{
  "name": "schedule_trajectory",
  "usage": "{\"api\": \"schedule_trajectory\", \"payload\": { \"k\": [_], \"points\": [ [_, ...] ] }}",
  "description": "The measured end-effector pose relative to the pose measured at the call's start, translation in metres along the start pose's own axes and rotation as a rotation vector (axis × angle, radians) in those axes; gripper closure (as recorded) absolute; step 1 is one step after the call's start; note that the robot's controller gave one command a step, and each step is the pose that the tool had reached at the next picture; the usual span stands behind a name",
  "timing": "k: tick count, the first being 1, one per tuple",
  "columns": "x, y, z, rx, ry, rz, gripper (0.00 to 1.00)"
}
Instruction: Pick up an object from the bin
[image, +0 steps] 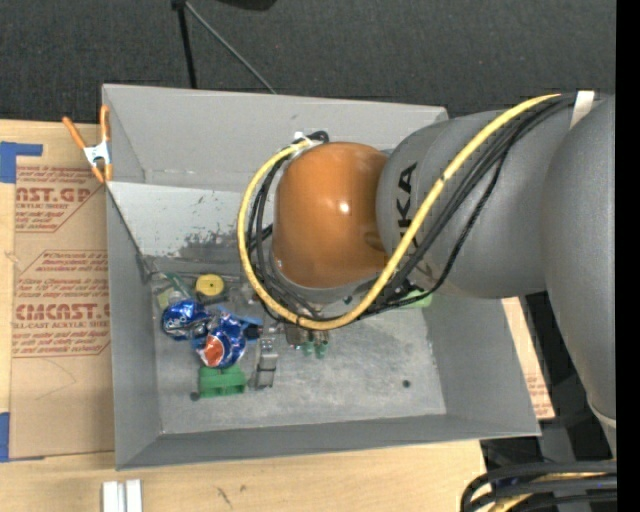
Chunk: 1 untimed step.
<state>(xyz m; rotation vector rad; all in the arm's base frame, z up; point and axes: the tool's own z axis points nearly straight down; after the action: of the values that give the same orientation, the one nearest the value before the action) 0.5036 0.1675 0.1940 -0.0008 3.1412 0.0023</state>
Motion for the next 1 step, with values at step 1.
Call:
{"api": "schedule_trajectory", "payload": {
  "k": [1],
  "points": [
    [-0.0176, 0.0270, 0.0998, 0.002, 0.005, -0.126, 0.00]
  ]
}}
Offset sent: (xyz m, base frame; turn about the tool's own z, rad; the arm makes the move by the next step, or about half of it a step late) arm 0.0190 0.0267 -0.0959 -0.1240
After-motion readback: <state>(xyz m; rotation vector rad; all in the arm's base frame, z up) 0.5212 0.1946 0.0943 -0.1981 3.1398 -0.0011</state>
